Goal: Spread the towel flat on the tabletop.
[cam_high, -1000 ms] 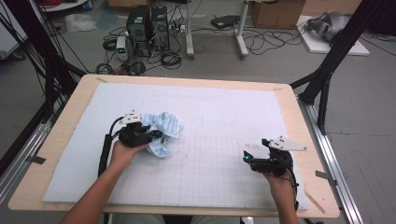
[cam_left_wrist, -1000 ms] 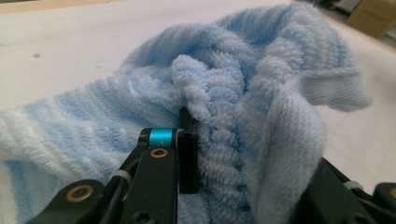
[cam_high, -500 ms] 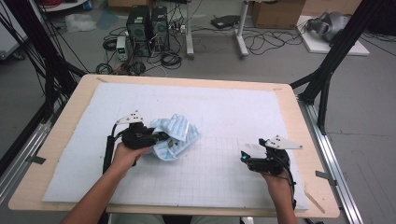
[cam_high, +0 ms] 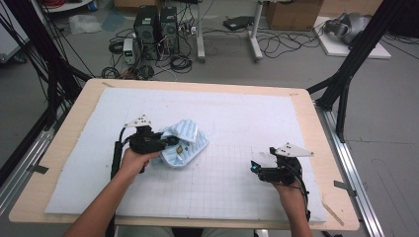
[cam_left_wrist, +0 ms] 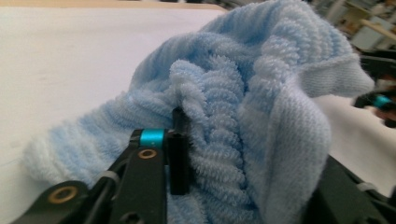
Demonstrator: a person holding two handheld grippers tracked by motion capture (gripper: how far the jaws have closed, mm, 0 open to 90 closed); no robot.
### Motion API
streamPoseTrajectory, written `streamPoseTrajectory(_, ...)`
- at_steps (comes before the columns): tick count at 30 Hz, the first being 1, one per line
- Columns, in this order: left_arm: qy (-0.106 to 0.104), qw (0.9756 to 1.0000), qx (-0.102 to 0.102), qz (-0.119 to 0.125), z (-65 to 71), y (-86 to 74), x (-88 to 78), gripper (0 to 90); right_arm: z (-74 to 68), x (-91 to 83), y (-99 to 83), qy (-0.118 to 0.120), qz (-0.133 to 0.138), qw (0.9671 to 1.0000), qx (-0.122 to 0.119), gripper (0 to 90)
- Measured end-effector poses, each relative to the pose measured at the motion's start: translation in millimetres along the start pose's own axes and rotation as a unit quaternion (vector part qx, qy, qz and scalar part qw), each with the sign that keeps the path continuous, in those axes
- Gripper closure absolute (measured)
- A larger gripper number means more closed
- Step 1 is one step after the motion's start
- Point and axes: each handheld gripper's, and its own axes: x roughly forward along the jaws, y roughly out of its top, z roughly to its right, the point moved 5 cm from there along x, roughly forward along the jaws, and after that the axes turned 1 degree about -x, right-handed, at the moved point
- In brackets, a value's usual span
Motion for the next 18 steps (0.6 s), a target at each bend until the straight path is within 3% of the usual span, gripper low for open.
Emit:
streamPoseTrajectory(1,0.018,0.9998,-0.002,-0.001,-5.1,-0.2,-0.9,59.0,0.0,0.0,0.0,0.0,0.0,1.0,0.0,10.2)
streamPoseTrajectory(2,0.058,0.9983,0.006,-0.001,-14.3,-0.5,-3.2,47.3,-1.0,1.7,-0.2,0.002,-0.003,1.0,-0.002,10.2)
streamPoseTrajectory(4,0.083,0.9966,-0.004,0.003,-21.7,0.1,-7.2,39.6,-1.7,2.7,-0.3,0.003,-0.005,1.0,-0.002,10.2)
streamPoseTrajectory(6,0.101,0.9948,0.0,0.011,-25.8,2.2,-13.5,34.5,-2.4,3.7,0.0,0.004,-0.005,1.0,-0.002,10.2)
streamPoseTrajectory(13,0.134,0.9899,-0.002,0.044,-36.1,10.2,-43.4,28.3,-9.4,10.7,3.5,0.016,-0.01,0.9998,-0.005,10.2)
streamPoseTrajectory(18,0.138,0.9883,-0.002,0.064,-41.7,9.7,-65.5,28.3,-19.7,23.4,12.6,0.033,-0.017,0.9993,-0.011,10.2)
